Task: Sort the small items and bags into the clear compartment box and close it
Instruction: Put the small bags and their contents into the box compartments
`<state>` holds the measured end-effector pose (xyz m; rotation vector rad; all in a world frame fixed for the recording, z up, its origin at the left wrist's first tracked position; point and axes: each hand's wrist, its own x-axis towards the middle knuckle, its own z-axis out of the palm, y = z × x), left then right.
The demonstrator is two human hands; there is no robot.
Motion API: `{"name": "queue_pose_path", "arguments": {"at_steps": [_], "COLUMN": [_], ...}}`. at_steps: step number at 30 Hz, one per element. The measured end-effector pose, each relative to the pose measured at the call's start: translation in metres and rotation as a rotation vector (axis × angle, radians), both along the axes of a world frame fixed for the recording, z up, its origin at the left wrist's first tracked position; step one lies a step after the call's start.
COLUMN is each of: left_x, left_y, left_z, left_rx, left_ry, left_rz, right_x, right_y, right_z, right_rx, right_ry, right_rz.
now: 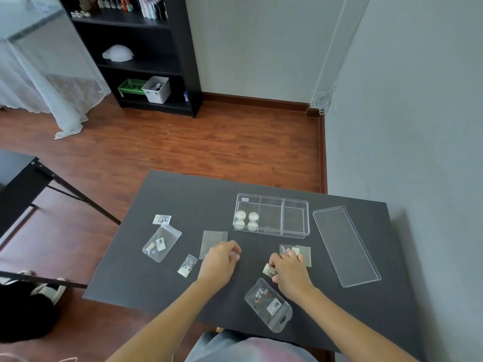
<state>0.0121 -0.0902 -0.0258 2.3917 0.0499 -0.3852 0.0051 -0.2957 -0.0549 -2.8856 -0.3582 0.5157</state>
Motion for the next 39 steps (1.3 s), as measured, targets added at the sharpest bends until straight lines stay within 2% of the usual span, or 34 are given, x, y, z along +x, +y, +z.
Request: {"name": "queue_pose_path", "arguments": {"at_steps": [6,10,15,17,19,20,24,30,34,37,39], "left_x": [0.053,0.088,0.125,0.130,0.151,0.148,0.155,0.149,0.144,0.141,0.138], "left_y": [-0.025,-0.042,-0.044,-0.042,-0.099,-0.098,-0.092,-0.088,-0.089,-0.086,-0.080], "left_z": [0.021,0.031,0.037,0.036,0.015,0.015,0.008,-0.001,-0.004,-0.003,-0.002], "left_rx": [-0.082,-0.088,-0.030,0.020,0.048,0.094,0.310,0.580,0.698,0.708,0.621], "left_ry": [-0.037,-0.048,-0.068,-0.045,0.064,0.088,0.027,-0.103,-0.161,-0.226,-0.272], "left_rz": [0.060,0.008,-0.061,-0.151,-0.387,-0.432,-0.547,-0.632,-0.687,-0.681,-0.631], "right_x": [0.003,0.001,-0.006,-0.012,-0.019,-0.019,-0.015,-0.012,-0.014,-0.010,-0.005], "right_y": [0.004,0.004,0.003,0.001,-0.043,-0.044,-0.056,-0.060,-0.063,-0.061,-0.060], "right_z": [0.003,0.005,0.018,0.030,0.024,0.027,0.032,0.035,0.035,0.039,0.042], "right_rx": [-0.049,-0.049,0.207,0.293,0.350,0.386,0.467,0.535,0.542,0.564,0.577], "right_ry": [0.024,0.014,-0.104,-0.111,-0.048,-0.029,-0.009,0.004,-0.051,-0.064,-0.063], "right_rz": [0.021,0.027,-0.095,-0.140,-0.365,-0.396,-0.501,-0.682,-0.702,-0.706,-0.692]}}
